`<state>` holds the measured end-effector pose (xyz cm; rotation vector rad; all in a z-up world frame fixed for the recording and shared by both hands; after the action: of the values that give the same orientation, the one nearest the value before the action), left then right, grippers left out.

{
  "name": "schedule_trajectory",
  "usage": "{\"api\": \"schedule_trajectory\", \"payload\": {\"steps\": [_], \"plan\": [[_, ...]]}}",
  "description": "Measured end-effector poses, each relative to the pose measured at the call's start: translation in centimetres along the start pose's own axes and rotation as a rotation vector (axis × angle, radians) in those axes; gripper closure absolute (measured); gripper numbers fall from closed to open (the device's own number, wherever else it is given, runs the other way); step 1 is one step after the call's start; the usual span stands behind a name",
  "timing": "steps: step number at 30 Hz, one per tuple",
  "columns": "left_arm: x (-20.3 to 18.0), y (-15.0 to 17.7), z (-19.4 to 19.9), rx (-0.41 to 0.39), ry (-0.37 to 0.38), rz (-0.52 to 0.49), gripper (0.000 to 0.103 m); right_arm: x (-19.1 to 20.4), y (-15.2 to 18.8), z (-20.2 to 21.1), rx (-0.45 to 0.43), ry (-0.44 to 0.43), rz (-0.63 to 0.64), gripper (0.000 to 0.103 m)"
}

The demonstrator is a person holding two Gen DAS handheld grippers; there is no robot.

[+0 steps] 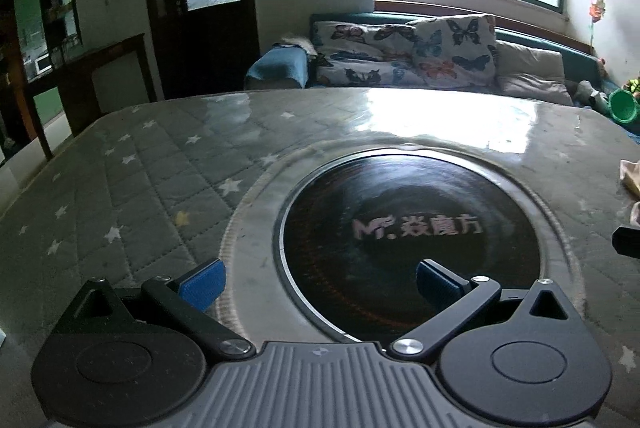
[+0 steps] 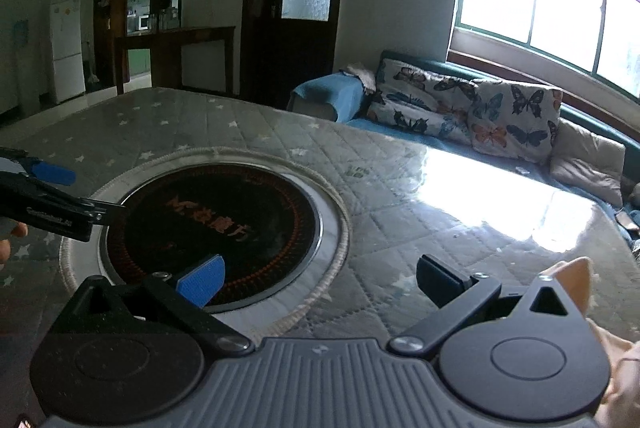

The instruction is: Fold clothes

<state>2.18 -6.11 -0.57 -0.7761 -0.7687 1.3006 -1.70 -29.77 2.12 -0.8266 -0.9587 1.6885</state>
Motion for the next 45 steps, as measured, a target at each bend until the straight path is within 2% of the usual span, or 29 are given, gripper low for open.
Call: {"api": "schedule_trajectory", "payload": {"steps": [19,45], "plan": [[-6.0,-0.1,2.9,-0.005,0.109,-0.080,0.000,-2.4,2.3,5.1,-0.002,0.055,-0.036,0.000],[-13.7,2.0,6.7,0.018,0.232,-0.187,0.000,-4.9,7.4,11.1,0.070,0.153,-0.089,0.000]]}}
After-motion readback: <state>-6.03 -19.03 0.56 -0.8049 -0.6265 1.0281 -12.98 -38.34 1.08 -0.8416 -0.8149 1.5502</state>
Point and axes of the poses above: each gripper's, at about its wrist camera, not at the fingertips, and z roughly against the way its jaws point, x to its left, y to its underside, the point moved 7 cm from there along -z, roughly the way its jaws point, and after that the axes turned 6 degrees about -x, right-handed, at the moved point
